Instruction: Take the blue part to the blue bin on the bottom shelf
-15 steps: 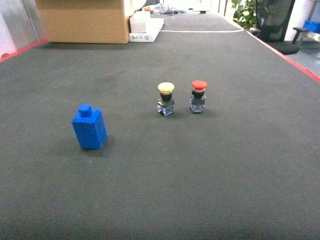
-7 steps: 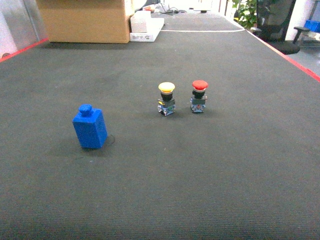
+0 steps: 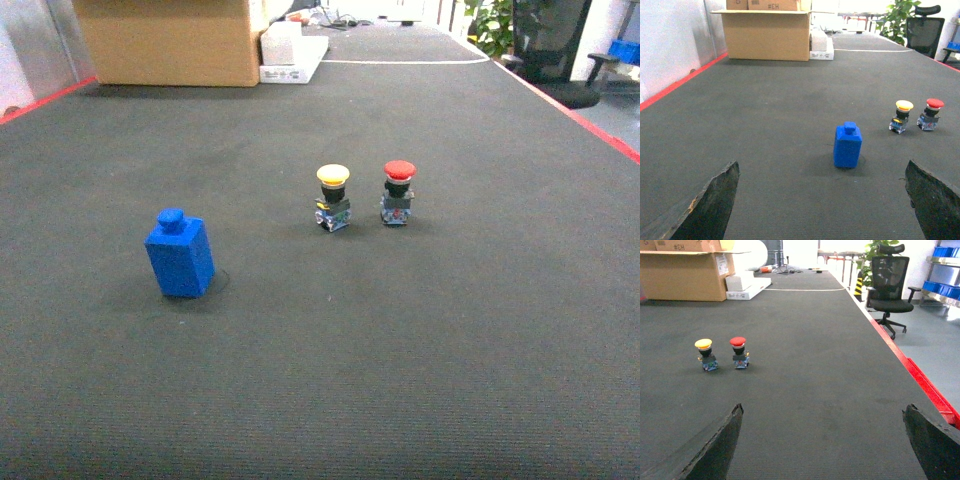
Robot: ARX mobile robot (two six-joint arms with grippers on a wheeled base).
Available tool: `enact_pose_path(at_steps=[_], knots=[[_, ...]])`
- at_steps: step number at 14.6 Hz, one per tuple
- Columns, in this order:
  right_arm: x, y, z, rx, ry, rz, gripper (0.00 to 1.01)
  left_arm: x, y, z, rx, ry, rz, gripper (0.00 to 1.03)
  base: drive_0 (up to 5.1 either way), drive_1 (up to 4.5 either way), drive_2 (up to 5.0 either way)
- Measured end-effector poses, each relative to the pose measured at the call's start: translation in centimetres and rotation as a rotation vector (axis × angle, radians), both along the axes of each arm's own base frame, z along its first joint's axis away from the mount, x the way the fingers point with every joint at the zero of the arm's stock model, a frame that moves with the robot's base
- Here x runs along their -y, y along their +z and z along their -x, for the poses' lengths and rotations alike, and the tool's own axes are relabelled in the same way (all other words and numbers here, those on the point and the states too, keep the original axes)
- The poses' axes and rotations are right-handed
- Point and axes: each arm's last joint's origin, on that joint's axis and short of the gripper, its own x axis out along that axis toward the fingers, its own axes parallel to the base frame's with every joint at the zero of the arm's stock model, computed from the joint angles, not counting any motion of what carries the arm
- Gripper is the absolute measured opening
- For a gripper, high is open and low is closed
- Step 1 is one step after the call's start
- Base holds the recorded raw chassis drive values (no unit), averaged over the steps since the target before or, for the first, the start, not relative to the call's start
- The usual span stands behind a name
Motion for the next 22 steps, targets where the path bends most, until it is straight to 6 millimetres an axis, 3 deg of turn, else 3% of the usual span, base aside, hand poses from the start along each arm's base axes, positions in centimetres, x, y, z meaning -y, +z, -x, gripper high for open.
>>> enact_pose_path(at_steps=[1,2,3,5,7,9,13,22], knots=[[0.0,0.0,0.0,0.000,0.000,0.000,0.98,0.0,-0.2,0.0,-0.059,0.045,0.015,0.98,0.0,0.00,0.0],[0.0,0.0,0.0,-0.001,-0.001,0.000,0.98,1.0,0.0,-1.3,-0.205,0.232,0.081,0.98,0.0,0.00,0.0],[0.0,0.0,0.0,0.000,0.000,0.000,0.98,2.9,2.2,-3.5,-0.148,0.133,0.113,0.98,0.0,0.00,0.0],[0.0,0.0,0.0,0.000,0.000,0.000,0.98,5.5,3.3,-8.0,-0.140,0.023,0.113,0.98,0.0,0.00,0.0],[0.0,0.0,0.0,0.000,0.000,0.000,0.98,7.5,2.4,-11.8,-0.176,-0.009,0.080,0.98,0.0,0.00,0.0],[0.0,0.0,0.0,0.000,0.000,0.000,0.98,9.0,-0.2,-15.6,-0.240,-0.031,0.019,0.98,0.0,0.00,0.0],[0.0,0.0,0.0,0.000,0.000,0.000,0.98,9.4,-4.0,-19.3,-0.318,-0.020,-0.041,0.98,0.0,0.00,0.0],[0.0,0.0,0.0,0.000,0.000,0.000,0.98,9.2,-8.1,-26.4,-0.375,0.031,-0.067,0.98,0.0,0.00,0.0]])
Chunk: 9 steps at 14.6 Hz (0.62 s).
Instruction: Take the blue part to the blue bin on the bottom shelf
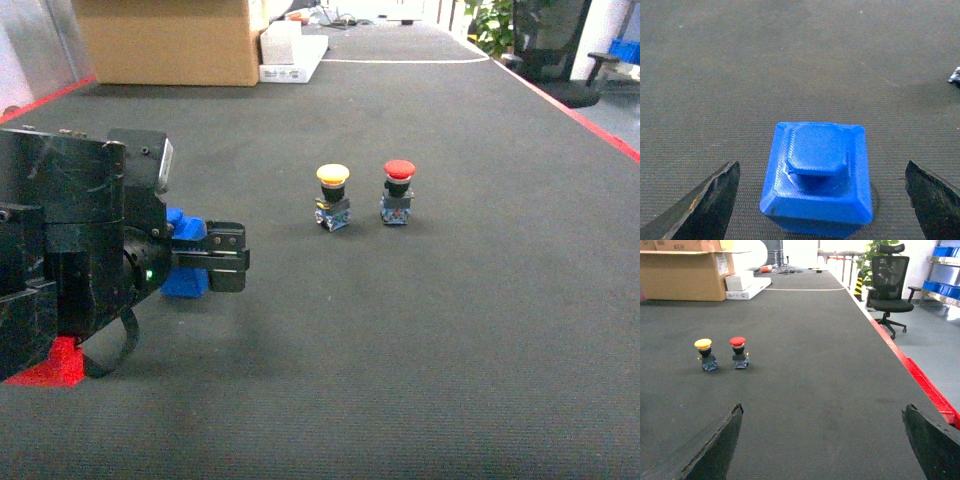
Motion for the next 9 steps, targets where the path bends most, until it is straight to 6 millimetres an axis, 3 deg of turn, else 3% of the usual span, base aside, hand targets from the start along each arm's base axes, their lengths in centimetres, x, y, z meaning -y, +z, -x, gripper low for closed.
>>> enact_pose_path(at_steps=[2,6,9], knots=[[0.0,0.0,0.0,0.000,0.000,0.000,0.98,-0.1,-1.2,-1.5,-0.024,0.010,-0.009,0.98,0.0,0.00,0.0],[0.0,0.0,0.0,0.000,0.000,0.000,0.98,0.2,-1.7,-3.4,-0.022,0.008,0.022,0.96,0.0,0.00,0.0],[0.0,0.0,0.0,0.000,0.000,0.000,0.98,0.3,-2.0,-3.6,-0.023,0.006,0.039,0.64,0.0,0.00,0.0]])
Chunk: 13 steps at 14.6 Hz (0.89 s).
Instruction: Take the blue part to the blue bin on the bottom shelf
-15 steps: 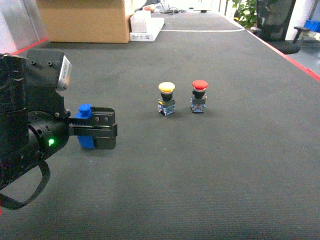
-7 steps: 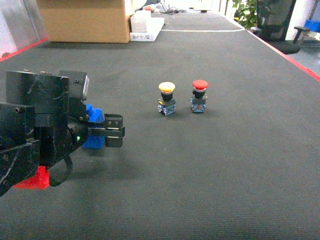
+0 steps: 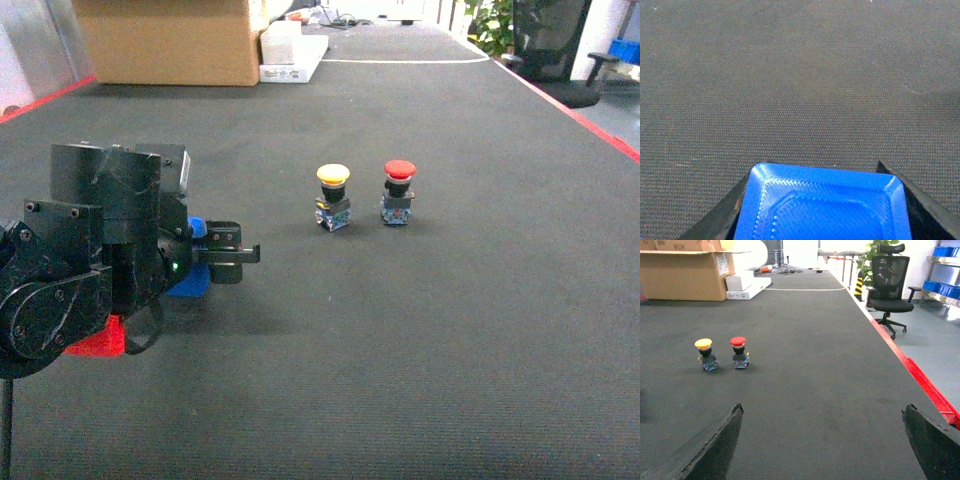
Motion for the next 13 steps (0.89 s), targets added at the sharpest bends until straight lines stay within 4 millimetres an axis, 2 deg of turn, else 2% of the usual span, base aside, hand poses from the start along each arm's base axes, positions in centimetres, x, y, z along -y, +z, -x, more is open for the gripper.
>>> enact_pose_path(at_steps=[2,6,8,9,11,12,13], knots=[[0.0,0.0,0.0,0.000,0.000,0.000,0.98,0.0,0.1,-0.2,0.004,0.000,0.002,0.46,0.0,0.00,0.0],[0.0,0.0,0.0,0.000,0.000,0.000,0.98,0.0,0.2,-0.2,-0.001,-0.002,0.000,0.44,0.0,0.00,0.0],[0.0,0.0,0.0,0.000,0.000,0.000,0.98,-0.2,0.7,0.8,0.007,-0.006,0.003,0.44,0.0,0.00,0.0],[0.0,0.0,0.0,0.000,0.000,0.000,0.98,-0.3,1.4,1.7,0.016,-0.010,0.006,0.44,0.0,0.00,0.0],[0.0,0.0,0.0,0.000,0.000,0.000,0.98,-0.9,4.3,4.5,0.085,-0.004,0.023,0.44,0.0,0.00,0.0],[0.0,0.0,0.0,0.000,0.000,0.000,0.98,-1.4,6.1,6.4,0.114,0.015,0.028,0.44,0.0,0.00,0.0],[0.0,0.0,0.0,0.000,0.000,0.000,0.98,-1.8,7.9,9.2,0.134,0.014,0.031,0.44,0.0,0.00,0.0]])
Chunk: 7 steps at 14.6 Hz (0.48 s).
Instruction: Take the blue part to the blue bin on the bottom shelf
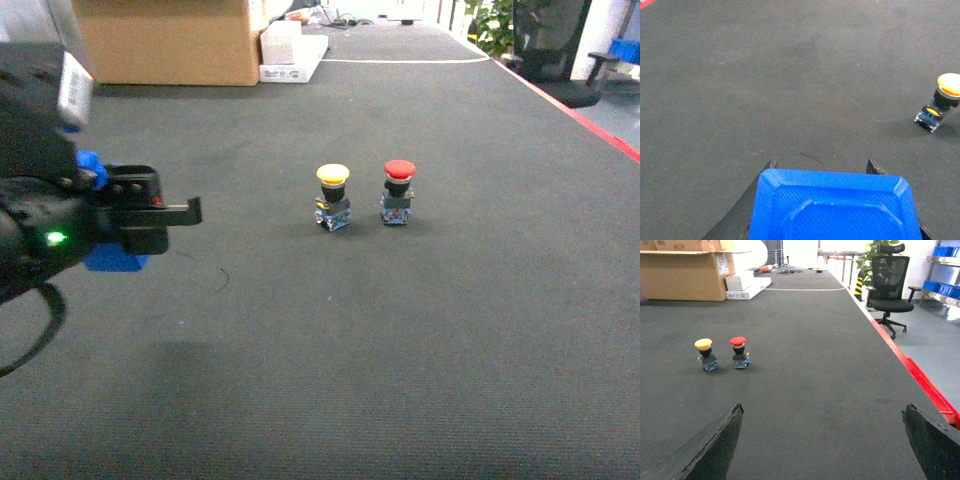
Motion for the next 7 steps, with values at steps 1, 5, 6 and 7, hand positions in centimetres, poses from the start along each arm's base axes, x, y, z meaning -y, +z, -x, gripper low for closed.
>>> enact_pose_path(at_steps=[1,5,6,7], knots=[[0.0,0.0,0.0,0.000,0.000,0.000,0.98,-0.3,1.2,3.0,-0.006,0.006,-0.005,0.44,0.0,0.00,0.0],[0.0,0.0,0.0,0.000,0.000,0.000,0.98,-0.3,6.6,11.8,0.123,0.002,0.002,0.44,0.0,0.00,0.0],[0.0,0.0,0.0,0.000,0.000,0.000,0.98,-1.0,7.2,13.5,0.142,0.042,-0.001,0.44,0.0,0.00,0.0],[0.0,0.0,0.0,0.000,0.000,0.000,0.98,-1.8,7.2,14.9,0.135,0.067,-0.005,0.44,0.0,0.00,0.0]])
